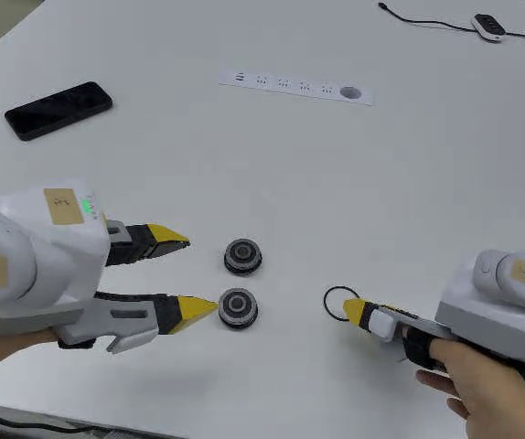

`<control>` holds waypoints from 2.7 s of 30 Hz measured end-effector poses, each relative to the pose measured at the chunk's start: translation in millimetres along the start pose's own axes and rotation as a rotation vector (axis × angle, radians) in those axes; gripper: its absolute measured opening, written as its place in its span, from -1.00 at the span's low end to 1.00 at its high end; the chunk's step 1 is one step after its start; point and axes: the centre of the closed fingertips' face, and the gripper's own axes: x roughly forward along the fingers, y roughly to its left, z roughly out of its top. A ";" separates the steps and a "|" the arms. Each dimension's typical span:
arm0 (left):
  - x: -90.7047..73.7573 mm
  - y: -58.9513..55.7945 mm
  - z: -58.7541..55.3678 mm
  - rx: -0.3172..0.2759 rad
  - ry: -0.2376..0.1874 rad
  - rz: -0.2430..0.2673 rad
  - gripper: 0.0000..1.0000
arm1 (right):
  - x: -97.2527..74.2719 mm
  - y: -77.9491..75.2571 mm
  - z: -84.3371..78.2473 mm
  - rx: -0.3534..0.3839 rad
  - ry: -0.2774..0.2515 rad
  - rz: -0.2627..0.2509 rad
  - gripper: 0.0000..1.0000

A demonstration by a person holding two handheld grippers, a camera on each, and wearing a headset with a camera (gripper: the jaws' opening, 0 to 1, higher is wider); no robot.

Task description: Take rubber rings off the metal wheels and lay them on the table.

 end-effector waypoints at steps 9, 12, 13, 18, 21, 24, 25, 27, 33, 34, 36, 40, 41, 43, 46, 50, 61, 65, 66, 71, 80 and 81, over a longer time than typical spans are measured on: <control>4.3 4.4 -1.8 -0.009 -0.005 0.004 -0.20 | -8.7 -2.8 18.0 0.026 -0.065 0.001 -0.62; 8.4 3.4 -3.3 -0.008 -0.001 -0.004 -0.21 | -10.0 -4.8 24.3 0.056 -0.087 0.006 -0.62; 9.9 2.8 -4.1 -0.007 0.003 -0.007 -0.21 | -10.4 -4.7 26.3 0.063 -0.094 0.009 -0.62; 20.6 1.3 -9.8 -0.020 0.012 -0.031 -0.25 | -13.0 -0.5 36.4 0.075 -0.132 0.027 -0.61; 26.9 1.3 -12.7 -0.023 0.017 -0.040 -0.28 | -16.9 4.4 41.7 0.084 -0.159 0.036 -0.58; 32.3 1.9 -14.6 -0.024 0.023 -0.045 -0.30 | -19.8 7.2 48.4 0.102 -0.191 0.048 -0.58; 33.3 2.2 -15.0 -0.023 0.024 -0.046 -0.31 | -20.6 7.5 50.9 0.107 -0.205 0.051 -0.58; 35.5 3.0 -16.8 -0.022 0.027 -0.048 -0.33 | -22.3 8.7 56.3 0.116 -0.232 0.063 -0.58; 40.4 3.8 -21.7 -0.024 0.038 -0.054 -0.35 | -26.5 11.0 67.5 0.134 -0.280 0.085 -0.60; 41.5 4.2 -22.8 -0.025 0.040 -0.055 -0.35 | -26.8 10.5 68.3 0.141 -0.283 0.085 -0.60; 42.3 3.8 -22.0 -0.028 0.037 -0.055 -0.36 | -27.1 9.7 69.6 0.150 -0.288 0.086 -0.60; 46.0 6.2 -20.5 -0.027 0.036 -0.058 -0.37 | -25.8 8.2 71.0 0.161 -0.292 0.087 -0.61; 46.8 6.6 -20.0 -0.026 0.036 -0.059 -0.37 | -25.4 8.4 71.3 0.165 -0.293 0.089 -0.61; 48.4 7.1 -18.5 -0.026 0.034 -0.061 -0.37 | -23.7 10.4 70.2 0.170 -0.285 0.099 -0.63; 51.3 4.9 -18.5 -0.019 0.037 -0.070 -0.40 | -21.7 13.3 69.7 0.173 -0.282 0.108 -0.64; 57.1 -1.6 -23.0 -0.014 0.052 -0.093 -0.41 | -19.7 17.1 68.9 0.183 -0.277 0.121 -0.64; 65.9 -14.4 -34.3 -0.016 0.076 -0.125 -0.53 | -14.4 15.0 64.9 0.190 -0.256 0.120 -0.64; 67.3 -18.8 -39.9 0.008 0.099 -0.139 -0.57 | -12.3 16.4 63.7 0.186 -0.250 0.123 -0.65; 67.5 -19.0 -40.0 0.009 0.099 -0.140 -0.57 | -11.9 17.0 63.4 0.183 -0.248 0.125 -0.65; 68.6 -18.9 -38.5 0.019 0.094 -0.136 -0.64 | -10.5 20.2 60.8 0.185 -0.241 0.134 -0.65; 67.6 -22.9 -36.8 0.022 0.100 -0.150 -0.68 | -10.4 20.9 60.2 0.196 -0.241 0.141 -0.65; 67.6 -23.3 -36.7 0.027 0.101 -0.150 -0.68 | -10.4 21.2 60.3 0.196 -0.242 0.142 -0.65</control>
